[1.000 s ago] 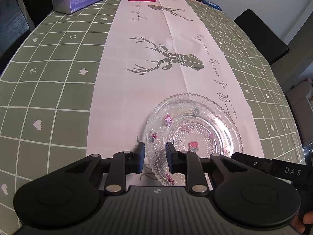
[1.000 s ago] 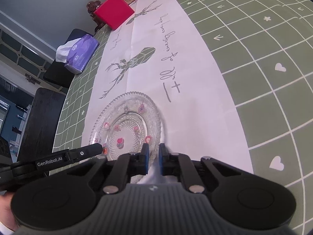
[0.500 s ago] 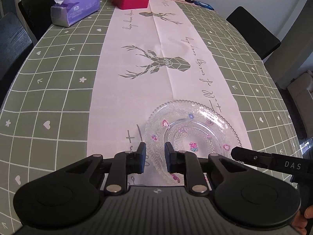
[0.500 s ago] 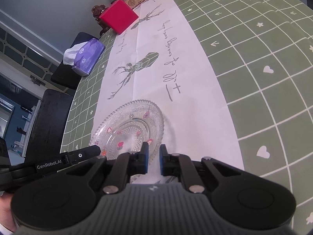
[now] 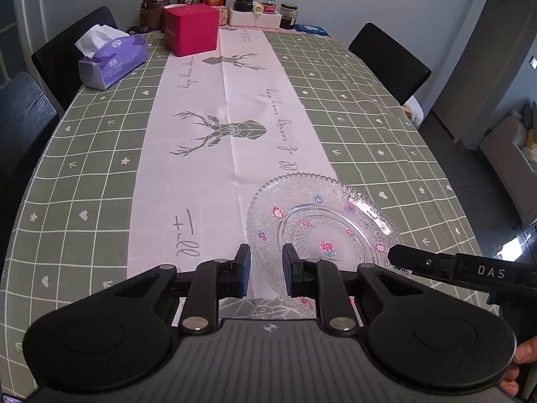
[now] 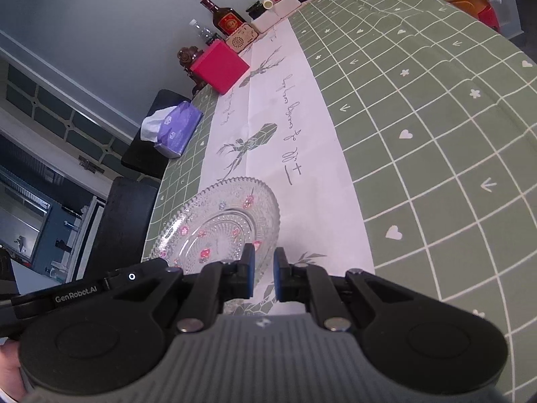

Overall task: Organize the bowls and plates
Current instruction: 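Carry the pink-dotted plate with the right tool onto the plate stack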

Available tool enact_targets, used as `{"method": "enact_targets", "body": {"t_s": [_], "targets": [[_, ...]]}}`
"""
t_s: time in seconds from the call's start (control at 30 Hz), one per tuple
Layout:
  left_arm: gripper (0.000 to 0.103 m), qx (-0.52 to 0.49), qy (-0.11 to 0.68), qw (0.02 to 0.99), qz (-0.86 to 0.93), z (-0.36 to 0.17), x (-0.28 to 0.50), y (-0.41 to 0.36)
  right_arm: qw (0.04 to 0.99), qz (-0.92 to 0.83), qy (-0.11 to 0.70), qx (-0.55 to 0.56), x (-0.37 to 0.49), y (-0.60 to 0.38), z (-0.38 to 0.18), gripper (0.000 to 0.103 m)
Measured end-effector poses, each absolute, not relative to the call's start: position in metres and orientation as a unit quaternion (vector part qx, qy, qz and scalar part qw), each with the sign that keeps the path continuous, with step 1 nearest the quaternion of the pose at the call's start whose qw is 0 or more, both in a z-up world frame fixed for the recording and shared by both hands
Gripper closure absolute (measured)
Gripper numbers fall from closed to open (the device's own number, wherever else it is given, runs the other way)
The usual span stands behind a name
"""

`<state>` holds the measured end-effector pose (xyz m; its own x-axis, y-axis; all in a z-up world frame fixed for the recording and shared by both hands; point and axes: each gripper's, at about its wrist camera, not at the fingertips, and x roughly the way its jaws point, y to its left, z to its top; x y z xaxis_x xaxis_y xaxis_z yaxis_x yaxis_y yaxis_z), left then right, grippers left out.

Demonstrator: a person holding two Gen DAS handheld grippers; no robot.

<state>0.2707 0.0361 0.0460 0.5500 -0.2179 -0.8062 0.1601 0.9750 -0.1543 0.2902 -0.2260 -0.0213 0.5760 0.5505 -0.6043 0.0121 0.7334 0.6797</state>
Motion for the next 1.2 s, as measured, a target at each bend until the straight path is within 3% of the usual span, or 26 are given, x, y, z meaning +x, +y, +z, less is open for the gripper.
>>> {"method": "enact_targets", "body": {"t_s": [0.47, 1.2], "targets": [[0.081, -0.056, 0.426, 0.890, -0.151, 0.058, 0.184, -0.016, 0.853, 0.152, 0.385, 0.318, 0.196, -0.288, 0.001, 0.094], [0.081, -0.141, 0.417, 0.882, -0.166, -0.020, 0.103, -0.019, 0.850, 0.128, 0.427, 0.282, 0.135, -0.305, -0.046, 0.093]]}}
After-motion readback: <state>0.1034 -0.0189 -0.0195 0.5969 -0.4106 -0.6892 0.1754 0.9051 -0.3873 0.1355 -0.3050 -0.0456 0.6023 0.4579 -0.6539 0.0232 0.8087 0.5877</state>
